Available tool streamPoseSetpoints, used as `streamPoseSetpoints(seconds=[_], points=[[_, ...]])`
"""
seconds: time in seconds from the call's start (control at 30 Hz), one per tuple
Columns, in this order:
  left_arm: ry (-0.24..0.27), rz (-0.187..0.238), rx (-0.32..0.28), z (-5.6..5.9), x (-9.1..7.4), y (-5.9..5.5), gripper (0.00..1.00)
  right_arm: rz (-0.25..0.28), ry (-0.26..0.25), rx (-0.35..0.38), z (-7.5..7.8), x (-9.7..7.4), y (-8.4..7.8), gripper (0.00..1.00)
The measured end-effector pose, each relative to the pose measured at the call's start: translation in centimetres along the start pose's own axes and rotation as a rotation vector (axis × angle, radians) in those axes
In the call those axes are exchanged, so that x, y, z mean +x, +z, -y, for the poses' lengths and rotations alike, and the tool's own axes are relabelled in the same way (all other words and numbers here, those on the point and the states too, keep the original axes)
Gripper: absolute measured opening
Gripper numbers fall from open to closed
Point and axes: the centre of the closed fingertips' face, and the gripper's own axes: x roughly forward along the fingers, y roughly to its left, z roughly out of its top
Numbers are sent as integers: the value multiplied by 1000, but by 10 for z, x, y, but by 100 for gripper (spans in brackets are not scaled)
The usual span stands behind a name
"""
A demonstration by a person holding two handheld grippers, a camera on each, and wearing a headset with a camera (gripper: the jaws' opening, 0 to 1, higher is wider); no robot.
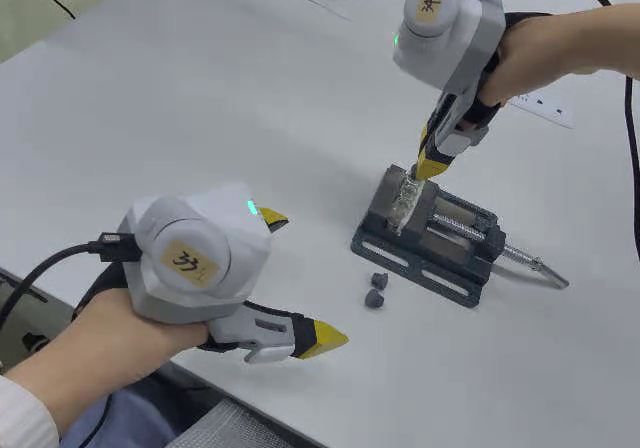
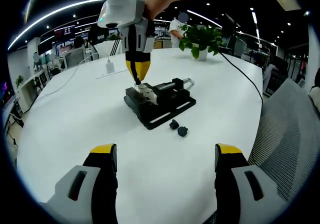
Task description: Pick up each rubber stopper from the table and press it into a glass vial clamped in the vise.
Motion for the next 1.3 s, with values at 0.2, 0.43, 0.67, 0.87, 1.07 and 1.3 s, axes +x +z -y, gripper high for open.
streamPoseSetpoints(seconds=[0.2, 0.43, 0.67, 0.87, 1.07, 1.3], points=[[1, 1, -5, 0, 0, 0, 78, 5, -2, -15, 0, 0, 0, 7], [-5, -2, -6, 2, 1, -1, 78, 21, -2, -31, 1, 0, -2, 7], [-7, -2, -8, 2, 1, -2, 77, 47, -13, -43, -2, 2, 1, 17], [-5, 0, -6, 0, 0, -1, 77, 58, -18, -76, -2, -8, -2, 17], [-1, 5, -6, -2, 0, 1, 77, 100, 2, -54, 3, -16, -3, 12], [-4, 4, -6, -2, 1, 1, 77, 118, 12, -51, -3, -14, -1, 7]])
